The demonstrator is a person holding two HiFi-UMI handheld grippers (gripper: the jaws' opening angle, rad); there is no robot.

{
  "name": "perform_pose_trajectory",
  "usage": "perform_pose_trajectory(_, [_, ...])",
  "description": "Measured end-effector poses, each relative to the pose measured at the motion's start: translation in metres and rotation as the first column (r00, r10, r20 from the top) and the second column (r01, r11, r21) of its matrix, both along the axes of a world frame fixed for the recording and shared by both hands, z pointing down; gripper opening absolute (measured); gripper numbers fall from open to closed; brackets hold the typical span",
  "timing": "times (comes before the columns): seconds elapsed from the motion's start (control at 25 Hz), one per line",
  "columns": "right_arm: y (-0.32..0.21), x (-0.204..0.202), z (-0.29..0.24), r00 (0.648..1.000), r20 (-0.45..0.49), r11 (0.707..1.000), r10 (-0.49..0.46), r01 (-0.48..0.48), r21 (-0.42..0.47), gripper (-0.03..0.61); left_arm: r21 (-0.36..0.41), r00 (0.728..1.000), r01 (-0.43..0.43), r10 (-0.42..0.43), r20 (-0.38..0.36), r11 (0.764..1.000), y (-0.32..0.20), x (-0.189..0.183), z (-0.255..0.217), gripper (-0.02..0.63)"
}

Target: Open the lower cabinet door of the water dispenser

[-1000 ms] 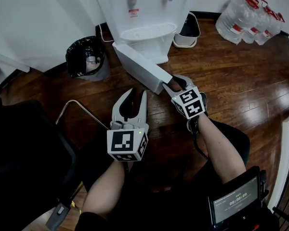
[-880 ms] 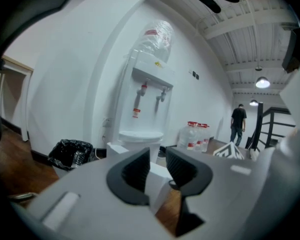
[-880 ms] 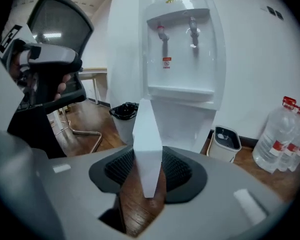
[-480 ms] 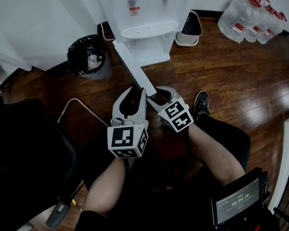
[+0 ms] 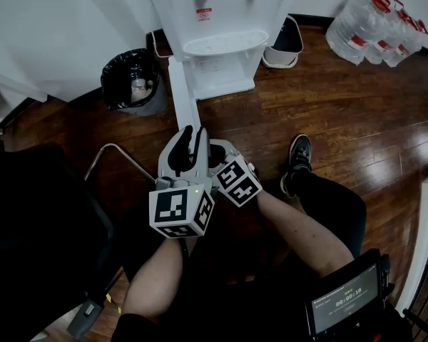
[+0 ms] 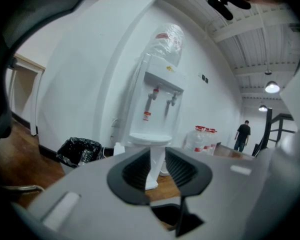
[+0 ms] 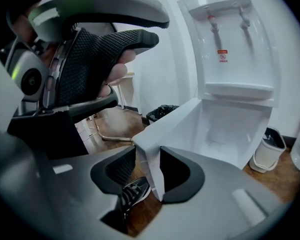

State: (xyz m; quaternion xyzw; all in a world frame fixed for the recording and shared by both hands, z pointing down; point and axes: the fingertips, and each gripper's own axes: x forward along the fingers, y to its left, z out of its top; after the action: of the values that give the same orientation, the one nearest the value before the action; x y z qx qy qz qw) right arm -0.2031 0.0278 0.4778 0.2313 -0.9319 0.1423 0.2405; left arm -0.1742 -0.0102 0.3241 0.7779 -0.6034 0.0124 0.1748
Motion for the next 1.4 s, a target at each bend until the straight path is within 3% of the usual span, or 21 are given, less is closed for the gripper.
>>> perform_pose_trajectory(0.84, [0.002,0.006,-0.006,0.997,0.068,1.000,0.019,-0.018,-0.007,0.143,-0.014,0.993,0.112,-0.112,0.037,0.994,-0.006,-0.042,-0.001,0.117])
perform_pose_trajectory(1.16, [-0.017,0.052,-0.025,0.978,0.143,0.988,0.151,-0.148,-0.029,0.138,-0.047,0.991,0.112,-0.109,0.072,0.993,0.002,-0.031,0.013,0.117])
perform_pose_trajectory(1.4, [-0.051,0.120,-0.043,0.928,0.202,0.949,0.314,-0.315,-0.031,0.124,-0.121,0.983,0.145,-0.129,0.128,0.982,0.021,-0.033,0.044,0.129])
